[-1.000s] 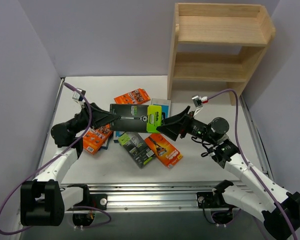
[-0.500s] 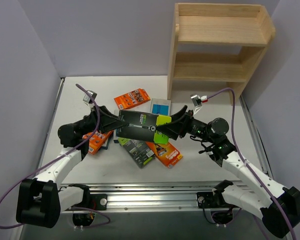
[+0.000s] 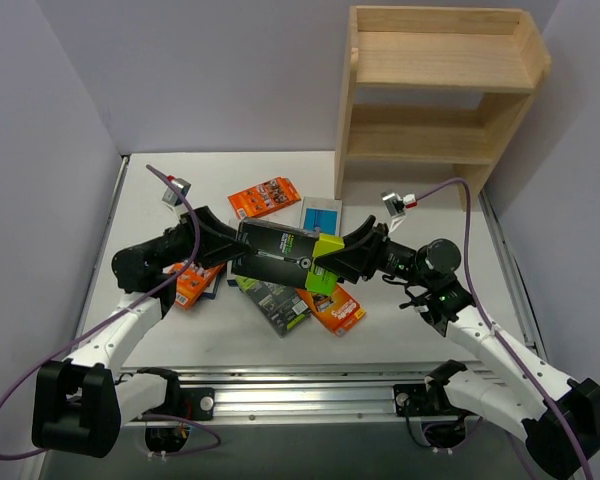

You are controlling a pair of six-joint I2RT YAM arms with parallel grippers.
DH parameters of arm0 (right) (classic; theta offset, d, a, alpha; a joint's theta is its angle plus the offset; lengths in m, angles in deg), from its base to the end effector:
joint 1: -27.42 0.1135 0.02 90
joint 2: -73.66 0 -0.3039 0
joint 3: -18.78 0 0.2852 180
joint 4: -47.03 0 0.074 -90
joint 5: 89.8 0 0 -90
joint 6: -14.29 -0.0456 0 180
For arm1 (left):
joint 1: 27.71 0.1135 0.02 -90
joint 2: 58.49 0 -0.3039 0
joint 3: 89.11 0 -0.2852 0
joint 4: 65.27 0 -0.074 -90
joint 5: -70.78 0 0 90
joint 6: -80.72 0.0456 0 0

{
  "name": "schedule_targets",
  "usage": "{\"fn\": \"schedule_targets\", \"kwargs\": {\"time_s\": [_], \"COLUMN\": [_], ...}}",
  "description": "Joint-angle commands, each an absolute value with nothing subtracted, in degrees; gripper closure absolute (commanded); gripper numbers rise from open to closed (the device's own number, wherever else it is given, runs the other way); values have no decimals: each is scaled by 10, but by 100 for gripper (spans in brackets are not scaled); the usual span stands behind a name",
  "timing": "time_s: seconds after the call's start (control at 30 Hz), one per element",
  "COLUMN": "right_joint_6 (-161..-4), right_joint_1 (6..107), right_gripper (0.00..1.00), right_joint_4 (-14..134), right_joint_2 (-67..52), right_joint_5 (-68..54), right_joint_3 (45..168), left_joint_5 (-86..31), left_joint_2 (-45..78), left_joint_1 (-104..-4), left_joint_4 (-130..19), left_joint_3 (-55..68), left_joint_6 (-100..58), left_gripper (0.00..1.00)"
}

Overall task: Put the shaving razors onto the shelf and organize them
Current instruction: Pass the shaving razor from the left arm to the right

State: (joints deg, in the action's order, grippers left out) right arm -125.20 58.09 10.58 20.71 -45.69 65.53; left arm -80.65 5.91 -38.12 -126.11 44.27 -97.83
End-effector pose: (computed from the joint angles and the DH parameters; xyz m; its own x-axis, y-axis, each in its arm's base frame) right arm 0.1654 0.1362 0.3785 -0.3941 0.3816 -0.8361 -0.9066 -0.0120 0.4218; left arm 0.2192 -0.0810 0.3659 -0.7003 -0.3574 -0.6179 0.6895 -0.1144 -0.7152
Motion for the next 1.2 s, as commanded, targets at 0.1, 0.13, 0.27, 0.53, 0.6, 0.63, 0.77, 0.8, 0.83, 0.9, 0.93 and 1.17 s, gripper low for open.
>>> {"fn": "schedule_targets", "kwargs": {"time_s": [0.1, 0.13, 0.27, 0.53, 0.6, 0.63, 0.77, 0.8, 0.83, 0.9, 0.93, 1.17], "right_joint_6": [-1260, -1272, -1293, -1385, -1387, -1388, -1384, -1384, -1388, -1393, -1396, -1400], "right_joint_1": [577, 577, 577, 577, 577, 577, 577, 577, 577, 576, 576, 575], "right_gripper": [100, 100, 100, 100, 100, 100, 100, 100, 100, 100, 100, 100], "right_joint_4": [51, 43, 18, -29, -19, -12, 35, 37, 38, 38, 38, 53], "right_joint_2": [218, 217, 214, 215, 221, 222, 234, 237, 238, 240, 239, 231], "right_joint_5": [-480, -477, -458, -379, -374, -372, -355, -351, -348, -340, -338, -333], "right_joint_3": [649, 646, 629, 585, 585, 586, 590, 588, 586, 581, 579, 582], "left_joint_5": [-773, -767, -748, -742, -742, -741, -741, -741, -741, -741, -741, -727], "left_joint_2": [64, 63, 56, 73, 76, 75, 74, 74, 74, 75, 75, 75], "left_joint_1": [-369, -368, -367, -355, -354, -354, -354, -354, -353, -350, -348, -340], "left_joint_4": [-1237, -1186, -1105, -1024, -1020, -1016, -991, -983, -965, -937, -896, -797], "left_joint_3": [406, 407, 408, 396, 393, 392, 377, 369, 367, 352, 345, 309], "left_joint_6": [-929, -917, -865, -833, -831, -831, -819, -808, -803, -781, -770, -715], "left_gripper": [77, 73, 56, 47, 46, 43, 37, 37, 36, 36, 36, 31]}}
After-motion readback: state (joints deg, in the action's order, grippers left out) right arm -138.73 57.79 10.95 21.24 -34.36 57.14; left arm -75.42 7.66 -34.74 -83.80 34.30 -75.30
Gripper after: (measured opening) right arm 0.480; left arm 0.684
